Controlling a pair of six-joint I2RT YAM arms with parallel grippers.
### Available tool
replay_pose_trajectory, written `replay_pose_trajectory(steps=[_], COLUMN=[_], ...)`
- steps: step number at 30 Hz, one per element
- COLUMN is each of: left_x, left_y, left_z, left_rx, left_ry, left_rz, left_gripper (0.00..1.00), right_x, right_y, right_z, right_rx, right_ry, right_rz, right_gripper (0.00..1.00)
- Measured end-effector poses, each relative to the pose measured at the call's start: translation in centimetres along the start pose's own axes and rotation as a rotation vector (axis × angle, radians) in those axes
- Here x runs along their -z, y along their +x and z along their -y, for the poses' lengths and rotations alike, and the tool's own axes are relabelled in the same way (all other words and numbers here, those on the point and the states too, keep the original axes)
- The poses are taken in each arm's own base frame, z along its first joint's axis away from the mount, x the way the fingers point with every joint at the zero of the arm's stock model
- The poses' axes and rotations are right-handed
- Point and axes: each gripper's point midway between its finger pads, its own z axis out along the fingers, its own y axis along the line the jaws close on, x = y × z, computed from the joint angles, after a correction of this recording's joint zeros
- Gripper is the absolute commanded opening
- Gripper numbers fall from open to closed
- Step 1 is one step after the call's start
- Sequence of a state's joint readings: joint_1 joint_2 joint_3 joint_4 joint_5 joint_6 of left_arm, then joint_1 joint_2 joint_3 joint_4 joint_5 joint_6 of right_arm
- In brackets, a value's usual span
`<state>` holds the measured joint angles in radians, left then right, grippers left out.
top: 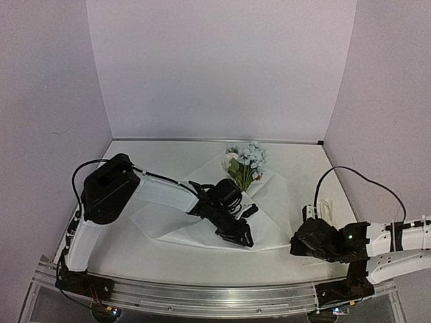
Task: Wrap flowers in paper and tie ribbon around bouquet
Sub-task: Press the fold line on the 1/4-folded wrapping paper.
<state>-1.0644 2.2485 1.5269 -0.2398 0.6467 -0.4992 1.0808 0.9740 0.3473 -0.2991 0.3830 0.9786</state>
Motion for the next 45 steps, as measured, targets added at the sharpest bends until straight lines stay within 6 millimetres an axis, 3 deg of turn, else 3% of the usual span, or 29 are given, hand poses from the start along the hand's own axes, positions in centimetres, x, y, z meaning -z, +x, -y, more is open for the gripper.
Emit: replay_pose_trajectory(steps=[7, 13, 16, 24, 38, 45], left_x=[0.9, 2.1, 1.7, -1.2, -1.5, -1.1], left_y=[-1.3, -6.3, -8.3, -9.1, -10.2, -9.9], left_z=[1.0, 4.5, 4.8, -1.5, -2.1, -2.1], left_rx=[-0.04, -0.199, -0.252, -0.183, -0.165, -0.171], left_ry=[0.005, 0.049, 0.052, 0.033, -0.037, -0.065], left_rz=[0.02, 0.124, 0.159, 0.111, 0.151, 0.174], left_gripper=[0.33, 0.35, 0.36, 0.35, 0.32, 0.38], right_x=[-0.4, -0.4, -0.4, 0.2, 3.5, 3.4], right_y=[0.5, 0.6, 0.7, 0.6, -4.1, -4.2], right_z=[0.4, 0.3, 0.4, -0.1, -7.2, -8.6], right_rx=[0.019, 0.029, 0.04, 0.095, 0.188, 0.246], right_ry=[0.029, 0.026, 0.028, 0.004, -0.114, -0.089], right_rz=[-0.017, -0.023, -0.03, -0.048, -0.051, -0.117], right_gripper=[0.0, 0.0, 0.0, 0.0, 0.0, 0.0])
